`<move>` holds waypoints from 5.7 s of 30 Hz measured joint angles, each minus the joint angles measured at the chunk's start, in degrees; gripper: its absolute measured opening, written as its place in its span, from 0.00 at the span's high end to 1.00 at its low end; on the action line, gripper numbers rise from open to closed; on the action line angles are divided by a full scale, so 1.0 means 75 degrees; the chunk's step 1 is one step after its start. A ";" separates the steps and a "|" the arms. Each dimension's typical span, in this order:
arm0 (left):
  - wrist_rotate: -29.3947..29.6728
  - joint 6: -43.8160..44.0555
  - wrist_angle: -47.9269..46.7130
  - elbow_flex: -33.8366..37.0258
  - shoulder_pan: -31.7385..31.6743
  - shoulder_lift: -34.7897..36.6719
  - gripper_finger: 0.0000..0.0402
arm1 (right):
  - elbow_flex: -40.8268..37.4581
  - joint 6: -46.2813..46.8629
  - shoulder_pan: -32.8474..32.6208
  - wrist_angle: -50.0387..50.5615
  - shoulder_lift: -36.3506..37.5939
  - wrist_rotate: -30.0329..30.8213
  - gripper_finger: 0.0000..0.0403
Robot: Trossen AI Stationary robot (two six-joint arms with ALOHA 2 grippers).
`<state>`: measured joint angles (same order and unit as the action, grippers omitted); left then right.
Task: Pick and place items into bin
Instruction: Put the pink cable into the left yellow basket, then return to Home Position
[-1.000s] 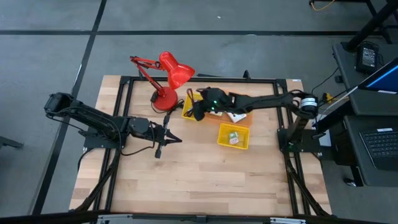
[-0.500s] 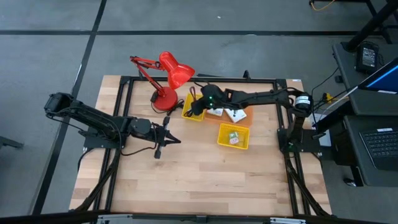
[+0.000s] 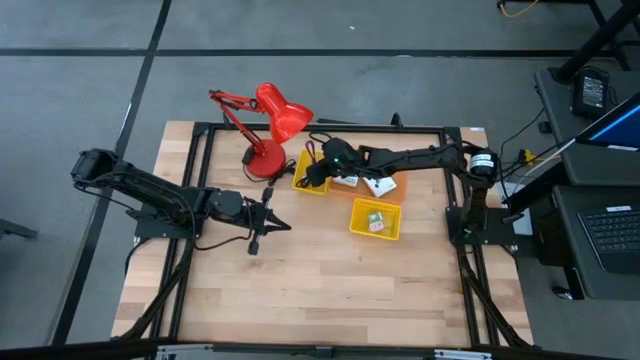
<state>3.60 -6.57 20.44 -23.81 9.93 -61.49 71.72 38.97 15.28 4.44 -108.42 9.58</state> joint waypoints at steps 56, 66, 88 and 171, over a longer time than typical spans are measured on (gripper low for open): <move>0.0038 -0.0440 0.0169 -0.0003 0.0000 0.0006 0.98 | 0.0280 -0.3894 -0.1442 0.0469 0.1218 0.0316 0.99; 0.0038 0.0174 0.0264 -0.0003 0.0000 0.0006 0.99 | -0.1066 -0.3838 -0.2138 -0.0400 0.1662 0.0381 1.00; 0.0312 0.0121 -0.0417 0.0000 -0.0633 0.1524 0.99 | -0.6014 -0.5035 -0.2656 -0.3572 0.6990 -0.0769 1.00; -0.0198 0.0181 -0.1048 0.3115 -0.2553 0.7458 1.00 | -0.9230 -0.5573 -0.2273 -0.1736 1.3578 -0.1845 1.00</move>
<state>2.11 -5.21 12.58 -0.45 -9.21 -5.56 2.49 -2.83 -1.77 -8.58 -6.59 -4.25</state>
